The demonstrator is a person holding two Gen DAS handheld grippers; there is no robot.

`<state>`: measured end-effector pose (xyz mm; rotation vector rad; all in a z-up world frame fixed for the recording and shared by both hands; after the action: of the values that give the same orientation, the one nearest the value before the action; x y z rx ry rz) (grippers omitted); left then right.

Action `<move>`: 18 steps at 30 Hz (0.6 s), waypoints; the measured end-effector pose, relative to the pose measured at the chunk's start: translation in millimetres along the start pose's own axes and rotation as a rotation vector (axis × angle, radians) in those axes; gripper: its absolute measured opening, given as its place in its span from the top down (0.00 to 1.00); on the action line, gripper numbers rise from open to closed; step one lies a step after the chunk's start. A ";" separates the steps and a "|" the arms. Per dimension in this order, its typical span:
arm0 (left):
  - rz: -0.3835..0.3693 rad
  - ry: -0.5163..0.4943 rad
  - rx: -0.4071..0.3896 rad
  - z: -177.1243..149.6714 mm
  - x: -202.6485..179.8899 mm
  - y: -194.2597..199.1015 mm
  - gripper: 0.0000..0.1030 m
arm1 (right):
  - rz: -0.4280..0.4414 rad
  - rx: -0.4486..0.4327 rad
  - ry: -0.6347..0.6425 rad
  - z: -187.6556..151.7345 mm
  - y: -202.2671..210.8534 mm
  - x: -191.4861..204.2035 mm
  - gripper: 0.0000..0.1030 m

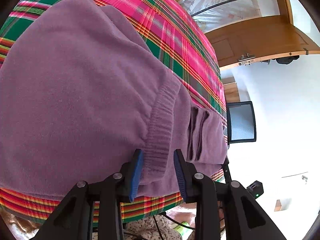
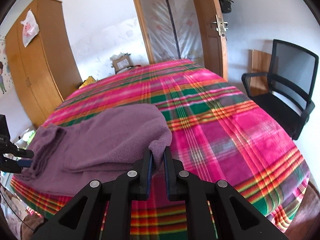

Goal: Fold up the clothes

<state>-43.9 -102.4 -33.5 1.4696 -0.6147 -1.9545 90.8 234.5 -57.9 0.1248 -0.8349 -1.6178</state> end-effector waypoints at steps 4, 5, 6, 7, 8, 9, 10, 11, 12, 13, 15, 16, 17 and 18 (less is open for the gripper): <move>0.014 -0.008 0.002 0.5 -3.1 2.9 0.69 | -0.019 0.030 -0.001 -9.1 -3.7 -8.0 0.90; 0.022 -0.017 0.005 0.8 -4.5 2.7 0.69 | -0.021 0.034 0.003 -11.1 -3.3 -9.3 0.90; 0.026 -0.021 0.007 1.4 -5.1 1.9 0.69 | -0.023 0.038 0.007 -13.0 -2.8 -10.6 0.90; 0.030 -0.024 0.010 1.9 -5.6 1.0 0.69 | -0.024 0.042 0.010 -15.0 -2.3 -11.9 0.90; 0.029 -0.021 0.008 2.5 -5.6 1.5 0.69 | -0.026 0.045 0.014 -17.0 -1.8 -13.2 0.90; 0.028 -0.018 0.007 3.1 -5.7 2.2 0.69 | -0.024 0.051 0.017 -16.5 -1.5 -13.6 0.90; 0.027 -0.015 0.005 3.7 -5.7 2.8 0.69 | -0.020 0.057 0.022 -15.1 -1.1 -13.6 0.90; 0.032 -0.026 -0.004 4.6 -7.9 5.3 0.69 | -0.010 0.064 0.024 -13.7 0.5 -13.1 0.89; 0.037 -0.040 -0.015 5.6 -10.3 8.0 0.69 | 0.001 0.070 0.025 -12.4 2.3 -12.7 0.88; 0.036 -0.052 -0.018 6.8 -12.9 9.6 0.69 | 0.018 0.072 0.031 -9.8 6.8 -11.9 0.87; 0.039 -0.070 -0.024 11.0 -16.1 11.4 0.69 | 0.049 0.058 0.041 -5.2 15.4 -10.7 0.87; 0.043 -0.073 -0.029 14.1 -16.6 11.4 0.69 | 0.064 0.050 0.047 -1.4 19.2 -9.4 0.87; 0.047 -0.077 -0.034 17.2 -17.1 11.4 0.69 | 0.079 0.042 0.053 2.5 22.9 -7.9 0.84; 0.057 -0.080 -0.040 20.8 -18.4 10.8 0.69 | 0.082 0.028 0.052 6.6 26.2 -7.9 0.80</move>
<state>-58.2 -97.0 -7.9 1.3409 -0.6419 -1.9774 110.8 244.8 -40.9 0.1505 -0.8126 -1.5204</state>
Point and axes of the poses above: each gripper's, at about its wrist camera, not at the fingertips, and y roughly against the way its jaws point, x to its left, z to its top, the point moved 3 cm from there along -y, roughly the way its jaws point, and after that the axes turned 13 degrees about -y, right-handed, at the moved point
